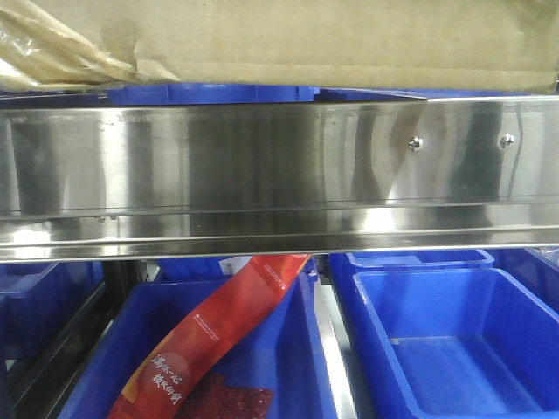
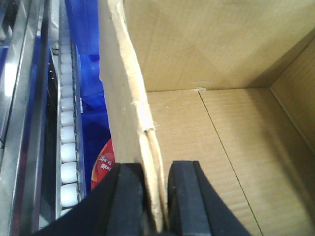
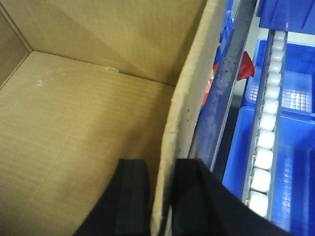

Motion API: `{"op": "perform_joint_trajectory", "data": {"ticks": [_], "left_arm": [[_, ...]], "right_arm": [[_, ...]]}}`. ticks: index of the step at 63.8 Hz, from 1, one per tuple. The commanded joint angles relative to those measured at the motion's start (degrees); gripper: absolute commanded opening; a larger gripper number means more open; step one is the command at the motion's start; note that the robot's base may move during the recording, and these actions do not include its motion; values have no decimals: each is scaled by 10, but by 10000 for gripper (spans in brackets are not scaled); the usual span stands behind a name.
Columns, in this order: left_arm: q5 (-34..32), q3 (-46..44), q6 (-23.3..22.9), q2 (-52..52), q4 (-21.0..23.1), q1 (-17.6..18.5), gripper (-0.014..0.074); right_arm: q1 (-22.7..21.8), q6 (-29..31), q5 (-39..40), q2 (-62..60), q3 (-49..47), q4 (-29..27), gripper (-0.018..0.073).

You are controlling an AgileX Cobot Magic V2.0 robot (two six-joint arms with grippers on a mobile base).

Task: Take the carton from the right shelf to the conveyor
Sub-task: 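Lift the carton off the shelf with both grippers, then pull the held carton back from the shelf and turn away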

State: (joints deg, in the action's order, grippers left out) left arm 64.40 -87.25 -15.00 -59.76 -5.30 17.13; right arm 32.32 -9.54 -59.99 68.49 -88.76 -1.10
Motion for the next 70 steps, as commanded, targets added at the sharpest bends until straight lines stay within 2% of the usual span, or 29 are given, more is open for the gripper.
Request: {"op": "perform_joint_trajectory", "data": {"ticks": [1,30,70], "left_arm": [[-17,-8,12,5,-44,-2,-17],[-72,-8,12,5,-44,-2,-17],[-72,-8,12,5,-44,-2,-17]], "right_arm": [[-2,19,-1,-14,-1,19,-66],[-2,19,4,-14,-1,19,-66],[-2,19,4,-14,-1,19,-66]]}}
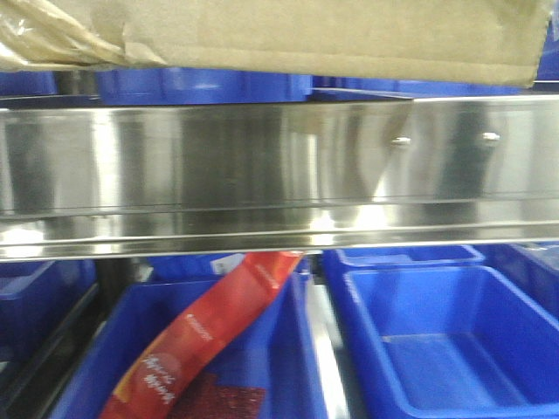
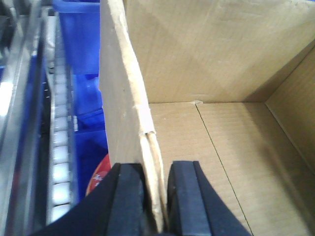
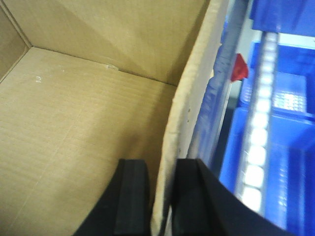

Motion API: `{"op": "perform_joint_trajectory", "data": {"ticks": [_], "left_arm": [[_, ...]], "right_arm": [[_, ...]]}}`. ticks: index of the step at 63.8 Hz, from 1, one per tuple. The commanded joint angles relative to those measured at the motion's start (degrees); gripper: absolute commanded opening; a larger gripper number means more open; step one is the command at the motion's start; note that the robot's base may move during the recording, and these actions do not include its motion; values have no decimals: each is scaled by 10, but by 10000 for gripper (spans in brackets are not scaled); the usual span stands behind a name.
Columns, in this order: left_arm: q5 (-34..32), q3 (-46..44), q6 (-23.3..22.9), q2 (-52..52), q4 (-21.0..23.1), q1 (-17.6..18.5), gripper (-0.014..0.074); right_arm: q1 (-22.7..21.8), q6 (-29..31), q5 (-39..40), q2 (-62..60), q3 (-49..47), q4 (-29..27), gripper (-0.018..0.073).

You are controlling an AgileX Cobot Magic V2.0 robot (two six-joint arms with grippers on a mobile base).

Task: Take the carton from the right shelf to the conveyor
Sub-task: 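Pull the held carton back from the shelf and turn away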

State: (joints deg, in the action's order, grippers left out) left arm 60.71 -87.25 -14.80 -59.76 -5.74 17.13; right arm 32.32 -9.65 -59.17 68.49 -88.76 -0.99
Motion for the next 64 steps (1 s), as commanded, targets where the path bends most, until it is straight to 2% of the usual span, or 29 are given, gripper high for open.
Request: {"op": "perform_joint_trajectory", "data": {"ticks": [1,64], "left_arm": [[-35,-8,10,5,-39,-2,-17],[-35,-8,10,5,-39,-2,-17]], "right_arm": [[-2,20,-4,-14,-1,18,-66],[-2,20,-4,-14,-1,18,-66]]}}
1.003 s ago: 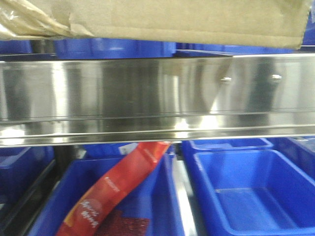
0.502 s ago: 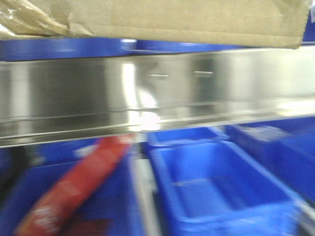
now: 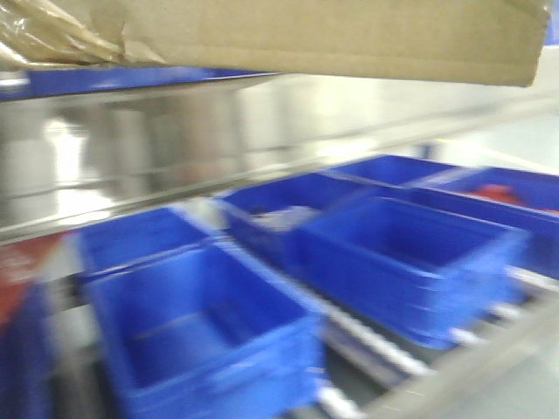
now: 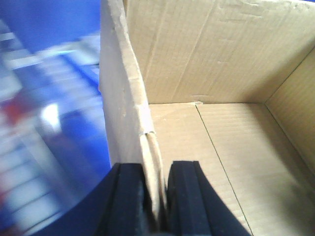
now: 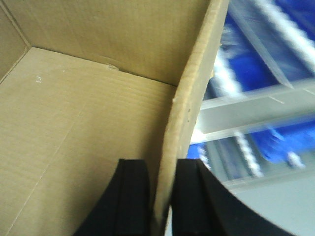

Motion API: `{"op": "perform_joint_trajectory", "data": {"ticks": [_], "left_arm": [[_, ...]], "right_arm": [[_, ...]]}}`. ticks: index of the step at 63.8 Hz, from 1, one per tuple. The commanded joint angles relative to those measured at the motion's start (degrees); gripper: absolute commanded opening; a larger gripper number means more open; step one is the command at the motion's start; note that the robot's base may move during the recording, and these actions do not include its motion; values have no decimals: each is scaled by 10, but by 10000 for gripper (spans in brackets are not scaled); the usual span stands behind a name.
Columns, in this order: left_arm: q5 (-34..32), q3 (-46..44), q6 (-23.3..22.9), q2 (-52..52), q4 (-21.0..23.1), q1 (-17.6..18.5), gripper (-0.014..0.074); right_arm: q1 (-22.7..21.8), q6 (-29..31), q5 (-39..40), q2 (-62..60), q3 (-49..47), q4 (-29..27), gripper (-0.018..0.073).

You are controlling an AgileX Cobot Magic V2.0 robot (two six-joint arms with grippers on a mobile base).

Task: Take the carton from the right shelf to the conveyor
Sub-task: 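Pull the held carton back from the shelf and turn away, then drive across the floor carrying the carton in both grippers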

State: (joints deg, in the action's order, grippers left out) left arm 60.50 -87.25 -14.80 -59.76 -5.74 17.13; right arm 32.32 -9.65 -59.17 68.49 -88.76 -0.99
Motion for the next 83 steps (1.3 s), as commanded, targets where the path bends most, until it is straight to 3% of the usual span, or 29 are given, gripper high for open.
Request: {"op": "perform_joint_trajectory", "data": {"ticks": [1,83], "left_arm": [[-33,-8,10,5,-39,-2,-17],[-33,-8,10,5,-39,-2,-17]], "right_arm": [[-2,20,-4,-14,-1,18,-66],[-2,20,-4,-14,-1,18,-66]]}}
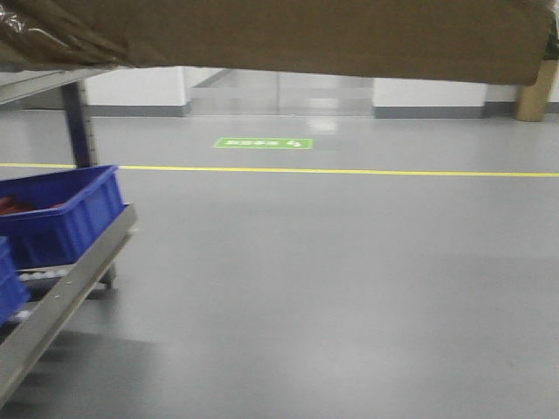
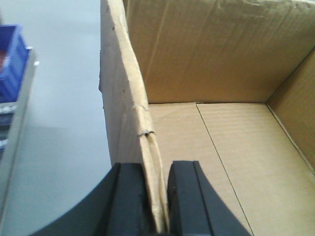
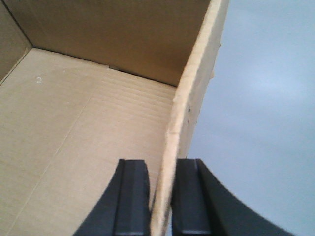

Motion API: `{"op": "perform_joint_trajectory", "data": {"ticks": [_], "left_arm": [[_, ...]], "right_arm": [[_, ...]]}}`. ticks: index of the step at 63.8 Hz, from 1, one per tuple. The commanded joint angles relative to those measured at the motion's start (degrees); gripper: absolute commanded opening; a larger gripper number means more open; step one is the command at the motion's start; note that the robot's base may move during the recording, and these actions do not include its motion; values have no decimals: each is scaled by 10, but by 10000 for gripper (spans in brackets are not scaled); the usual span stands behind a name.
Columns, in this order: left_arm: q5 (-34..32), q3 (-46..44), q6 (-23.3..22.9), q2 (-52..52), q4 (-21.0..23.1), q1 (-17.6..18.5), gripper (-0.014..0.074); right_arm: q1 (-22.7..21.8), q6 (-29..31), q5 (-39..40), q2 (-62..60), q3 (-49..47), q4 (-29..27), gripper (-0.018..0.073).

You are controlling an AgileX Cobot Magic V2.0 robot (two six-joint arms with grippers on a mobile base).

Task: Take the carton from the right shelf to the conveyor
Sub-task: 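Drive across the floor carrying the carton in both grippers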

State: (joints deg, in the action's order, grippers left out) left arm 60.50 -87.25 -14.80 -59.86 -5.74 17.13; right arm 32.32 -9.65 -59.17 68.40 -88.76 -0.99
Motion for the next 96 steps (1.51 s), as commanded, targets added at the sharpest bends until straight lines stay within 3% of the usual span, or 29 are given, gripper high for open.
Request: {"op": "perform_joint_trajectory", "data": {"ticks": [1,96], "left_arm": [[-33,-8,10,6,-39,-2,-17],[-33,-8,10,6,-39,-2,-17]], "right_arm": [[-2,20,-4,-13,-1,18,-66],[-2,20,-4,-13,-1,18,-66]]}}
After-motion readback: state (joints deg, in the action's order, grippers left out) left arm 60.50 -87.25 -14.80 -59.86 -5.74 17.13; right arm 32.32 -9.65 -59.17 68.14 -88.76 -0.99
